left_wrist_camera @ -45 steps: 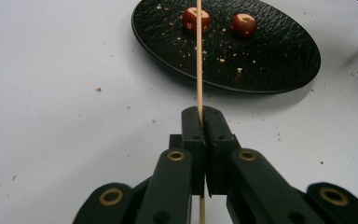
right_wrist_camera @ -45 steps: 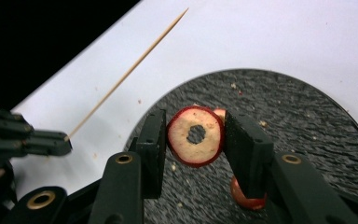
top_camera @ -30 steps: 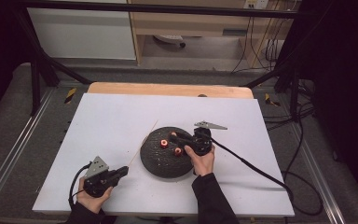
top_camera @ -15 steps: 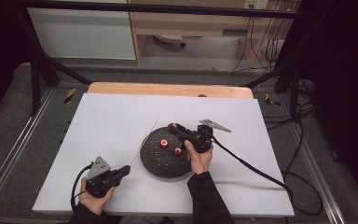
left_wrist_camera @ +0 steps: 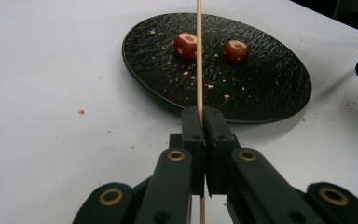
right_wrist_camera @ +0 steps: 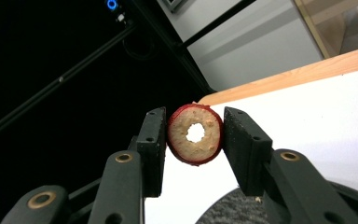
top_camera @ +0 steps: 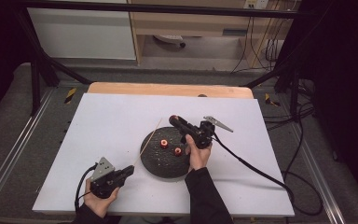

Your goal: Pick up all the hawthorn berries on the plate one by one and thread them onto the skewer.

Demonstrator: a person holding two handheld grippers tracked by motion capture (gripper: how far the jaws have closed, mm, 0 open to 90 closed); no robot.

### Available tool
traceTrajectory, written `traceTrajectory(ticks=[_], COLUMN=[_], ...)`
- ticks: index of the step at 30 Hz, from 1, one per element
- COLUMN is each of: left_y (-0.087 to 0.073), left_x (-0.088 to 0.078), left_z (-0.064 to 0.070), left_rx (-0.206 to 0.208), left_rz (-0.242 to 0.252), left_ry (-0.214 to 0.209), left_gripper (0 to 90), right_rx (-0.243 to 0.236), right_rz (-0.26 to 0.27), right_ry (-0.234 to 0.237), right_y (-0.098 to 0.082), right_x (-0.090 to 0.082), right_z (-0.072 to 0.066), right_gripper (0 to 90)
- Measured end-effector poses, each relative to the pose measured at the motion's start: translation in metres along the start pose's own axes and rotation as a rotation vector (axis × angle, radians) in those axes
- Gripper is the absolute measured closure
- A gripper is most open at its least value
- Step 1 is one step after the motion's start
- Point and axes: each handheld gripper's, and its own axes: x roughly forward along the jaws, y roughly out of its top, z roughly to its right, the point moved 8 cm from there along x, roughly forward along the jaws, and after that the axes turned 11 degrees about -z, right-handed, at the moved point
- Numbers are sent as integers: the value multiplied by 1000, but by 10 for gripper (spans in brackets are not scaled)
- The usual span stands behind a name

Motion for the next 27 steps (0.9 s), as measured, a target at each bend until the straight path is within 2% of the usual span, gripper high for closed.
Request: traceTrajectory(ticks=[4, 14, 21, 27], left_y=[2, 3, 4, 4], left_x=[3, 10, 13, 14], left_z=[5, 16, 23, 24], left_rx=[-1, -2, -4, -12], left_rz=[7, 4, 2, 1], left_ry=[-7, -32, -50, -56], left_gripper=[880, 880, 880, 881], right_rx=[22, 34, 40, 33], right_rz=[26, 95, 124, 128], right_ry=[7, 19, 23, 20], right_y=[3, 10, 10, 7], right_x=[2, 3, 6, 7], right_z=[1, 5, 6, 7], right_gripper=[610, 610, 611, 611])
